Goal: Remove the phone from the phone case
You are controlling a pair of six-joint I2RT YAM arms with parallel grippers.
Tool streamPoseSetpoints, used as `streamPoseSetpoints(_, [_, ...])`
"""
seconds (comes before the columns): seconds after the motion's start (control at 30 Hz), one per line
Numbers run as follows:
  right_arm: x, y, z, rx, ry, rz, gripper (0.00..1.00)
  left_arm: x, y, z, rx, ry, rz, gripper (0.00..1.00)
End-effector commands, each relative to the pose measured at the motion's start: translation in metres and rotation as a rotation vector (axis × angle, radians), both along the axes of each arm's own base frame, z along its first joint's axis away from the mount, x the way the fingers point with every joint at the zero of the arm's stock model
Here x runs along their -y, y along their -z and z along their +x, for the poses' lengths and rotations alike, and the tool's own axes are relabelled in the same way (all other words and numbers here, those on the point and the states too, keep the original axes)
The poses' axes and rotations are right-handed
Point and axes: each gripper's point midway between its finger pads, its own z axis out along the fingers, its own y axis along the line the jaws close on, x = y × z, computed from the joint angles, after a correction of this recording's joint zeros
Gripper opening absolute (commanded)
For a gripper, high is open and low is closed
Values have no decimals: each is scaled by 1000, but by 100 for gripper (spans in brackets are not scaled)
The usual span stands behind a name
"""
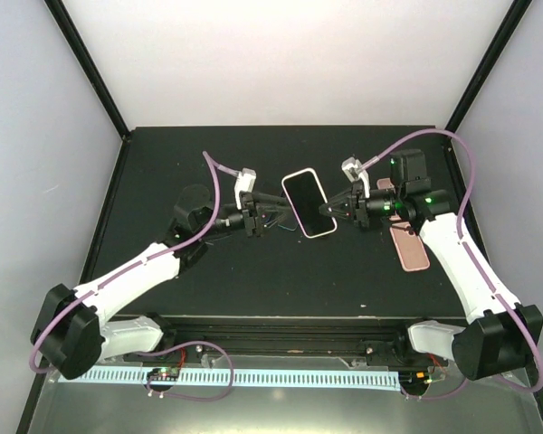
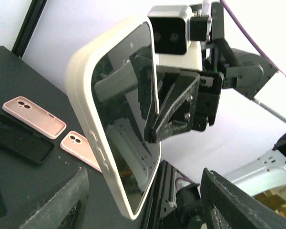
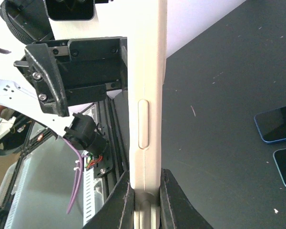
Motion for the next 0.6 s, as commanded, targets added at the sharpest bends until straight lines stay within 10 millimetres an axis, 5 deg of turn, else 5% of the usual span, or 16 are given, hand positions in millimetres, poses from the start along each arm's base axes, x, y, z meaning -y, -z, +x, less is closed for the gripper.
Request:
streamPoseSetpoints(0.0, [-3,-9,-7,23,-61,79,1,5,-16,2,41,-30,-90,62])
streamPoseSetpoints(0.57, [-5,-10,-17,-39,-104,149,1,10,-20,20,68,-100,-111,49])
